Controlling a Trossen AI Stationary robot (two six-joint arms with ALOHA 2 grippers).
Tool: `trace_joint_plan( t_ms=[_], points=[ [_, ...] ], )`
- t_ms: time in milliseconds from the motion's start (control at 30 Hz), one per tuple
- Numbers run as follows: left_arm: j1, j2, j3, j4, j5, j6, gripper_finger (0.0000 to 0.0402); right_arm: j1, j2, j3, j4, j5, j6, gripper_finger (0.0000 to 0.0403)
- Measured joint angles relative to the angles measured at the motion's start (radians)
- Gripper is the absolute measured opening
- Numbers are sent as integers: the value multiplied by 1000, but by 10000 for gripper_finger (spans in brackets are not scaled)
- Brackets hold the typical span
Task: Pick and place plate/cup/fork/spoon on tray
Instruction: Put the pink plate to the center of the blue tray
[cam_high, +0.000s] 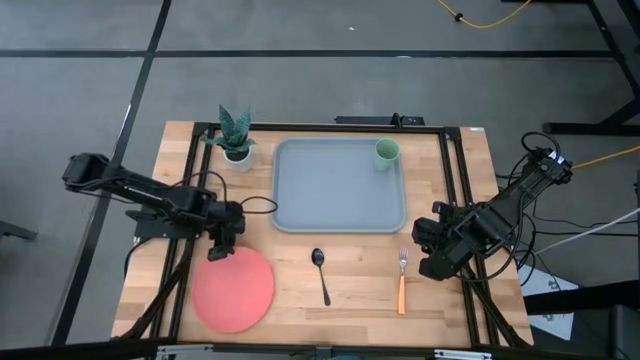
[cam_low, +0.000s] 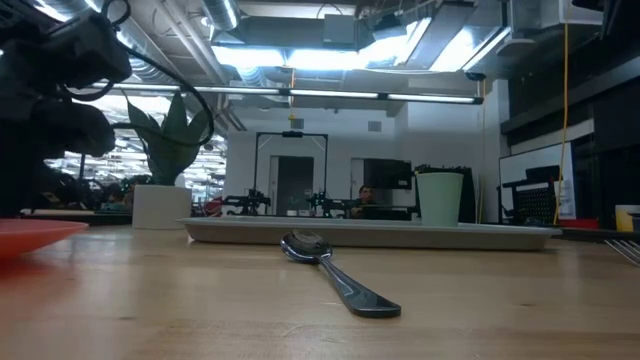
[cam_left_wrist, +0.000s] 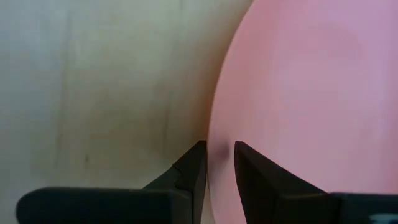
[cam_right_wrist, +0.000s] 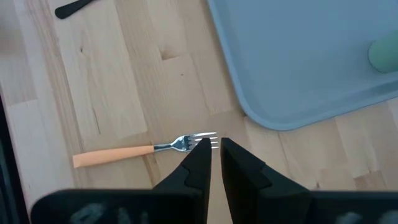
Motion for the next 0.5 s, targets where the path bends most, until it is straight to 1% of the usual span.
trace_joint_plan(
  t_ms=[133,333,400,500],
  points=[
    [-14,46,0,64,15,0,75,0,0,0,0,0,0,42],
    [-14,97,1,89,56,0,73,0,0,0,0,-1,0,42],
    [-14,108,2,92,60,0,63,0,0,0,0,-1,0,42],
    [-8,119,2,110,69,-4,30,0,0,0,0,-1,0,42]
  ],
)
